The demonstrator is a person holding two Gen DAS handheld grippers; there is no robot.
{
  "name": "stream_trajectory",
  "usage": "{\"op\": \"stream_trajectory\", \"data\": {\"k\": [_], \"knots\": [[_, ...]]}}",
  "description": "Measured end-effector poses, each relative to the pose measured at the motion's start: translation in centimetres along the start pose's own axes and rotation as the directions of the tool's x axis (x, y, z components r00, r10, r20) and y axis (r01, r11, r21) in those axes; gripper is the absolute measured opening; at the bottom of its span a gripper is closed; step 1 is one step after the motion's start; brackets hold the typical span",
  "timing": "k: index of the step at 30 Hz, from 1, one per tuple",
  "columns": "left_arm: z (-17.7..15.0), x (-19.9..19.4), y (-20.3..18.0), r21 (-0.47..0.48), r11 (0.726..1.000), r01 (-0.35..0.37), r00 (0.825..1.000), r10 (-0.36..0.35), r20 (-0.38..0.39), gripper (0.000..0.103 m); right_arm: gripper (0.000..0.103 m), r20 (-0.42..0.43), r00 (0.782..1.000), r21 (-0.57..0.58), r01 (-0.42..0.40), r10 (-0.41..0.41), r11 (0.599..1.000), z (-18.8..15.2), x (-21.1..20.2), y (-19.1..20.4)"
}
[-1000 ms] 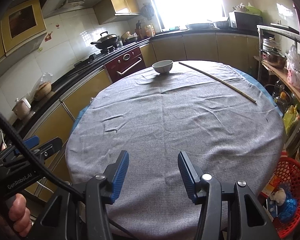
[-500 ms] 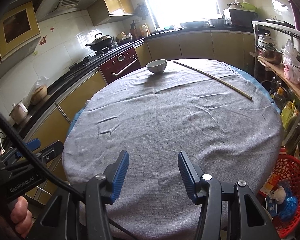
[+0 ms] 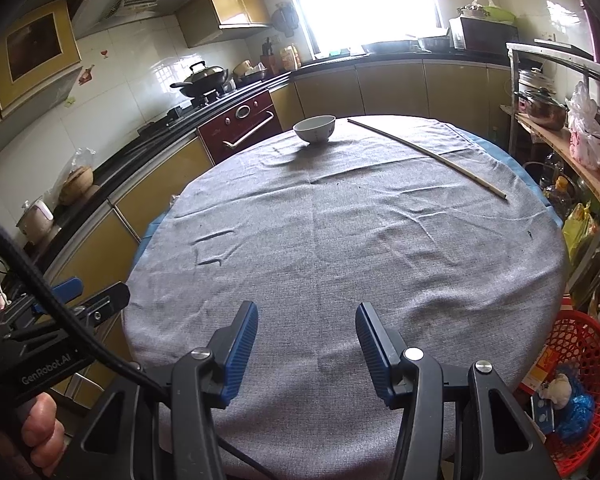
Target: Collect trash
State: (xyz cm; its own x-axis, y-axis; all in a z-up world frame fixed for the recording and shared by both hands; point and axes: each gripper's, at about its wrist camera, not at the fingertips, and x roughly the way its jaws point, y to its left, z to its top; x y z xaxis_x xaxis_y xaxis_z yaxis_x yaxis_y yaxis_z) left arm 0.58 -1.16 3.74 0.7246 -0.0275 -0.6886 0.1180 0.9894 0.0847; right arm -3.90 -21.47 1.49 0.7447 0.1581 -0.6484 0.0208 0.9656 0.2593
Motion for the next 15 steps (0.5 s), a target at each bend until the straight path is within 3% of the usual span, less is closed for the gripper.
{"op": "stream_trajectory", "data": {"k": [15], "knots": [[0.12,0.54,0.36,-0.01,1.0,0.004,1.0,-0.004,-0.006,0.079,0.055,-0.009,1.0,-0.006,0.004,-0.004,1.0,0.01,0.65,0.24]]}}
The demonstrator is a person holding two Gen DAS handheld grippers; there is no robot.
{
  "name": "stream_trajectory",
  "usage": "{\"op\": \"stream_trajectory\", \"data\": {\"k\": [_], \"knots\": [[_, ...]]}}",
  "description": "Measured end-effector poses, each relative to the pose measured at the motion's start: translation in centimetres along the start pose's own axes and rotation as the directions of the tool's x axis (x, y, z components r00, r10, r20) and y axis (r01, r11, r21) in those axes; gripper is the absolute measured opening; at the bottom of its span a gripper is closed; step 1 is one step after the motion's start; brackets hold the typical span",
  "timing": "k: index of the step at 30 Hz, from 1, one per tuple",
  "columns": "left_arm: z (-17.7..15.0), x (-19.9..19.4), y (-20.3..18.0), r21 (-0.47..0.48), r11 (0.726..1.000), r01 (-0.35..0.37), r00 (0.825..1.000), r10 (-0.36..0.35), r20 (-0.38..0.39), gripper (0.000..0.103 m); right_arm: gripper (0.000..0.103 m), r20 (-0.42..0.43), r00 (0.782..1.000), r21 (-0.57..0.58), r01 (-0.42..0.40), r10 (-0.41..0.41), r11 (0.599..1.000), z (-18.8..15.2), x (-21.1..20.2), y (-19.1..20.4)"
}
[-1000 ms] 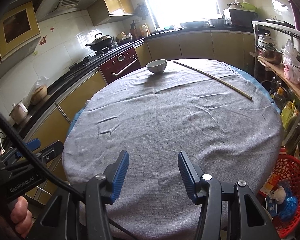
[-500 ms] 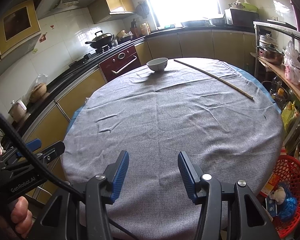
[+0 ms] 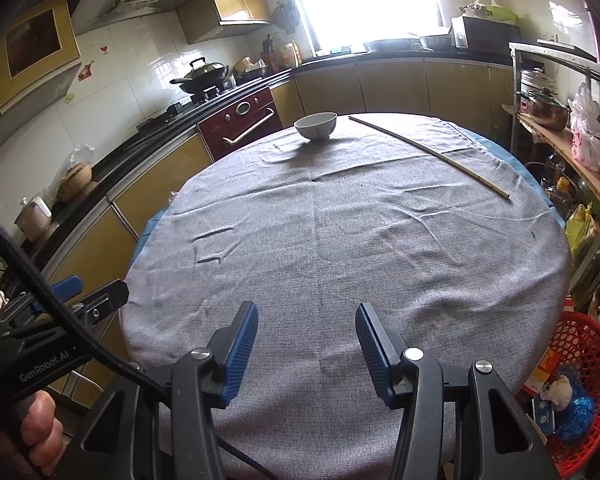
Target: Collect trash
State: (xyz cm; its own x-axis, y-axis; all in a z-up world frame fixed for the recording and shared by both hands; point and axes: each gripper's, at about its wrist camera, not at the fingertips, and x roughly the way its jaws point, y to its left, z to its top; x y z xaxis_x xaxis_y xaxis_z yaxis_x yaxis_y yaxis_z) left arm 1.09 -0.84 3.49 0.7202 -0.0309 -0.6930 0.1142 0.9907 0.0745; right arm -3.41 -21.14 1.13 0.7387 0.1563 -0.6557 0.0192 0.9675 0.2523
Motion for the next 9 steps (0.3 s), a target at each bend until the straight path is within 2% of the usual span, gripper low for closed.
{"op": "stream_trajectory", "data": {"k": [6,9], "knots": [[0.1,1.0,0.1,-0.002,1.0,0.002,1.0,-0.002,-0.013,0.079,0.055,-0.016,1.0,0.001,0.005,-0.005,1.0,0.2,0.9,-0.2],[0.2,3.0,0.2,-0.013,1.0,0.017,0.998,-0.017,-0.053,0.079,0.055,-0.027,0.999,0.002,0.019,-0.019,1.0,0.4,1.9,-0.7]]}}
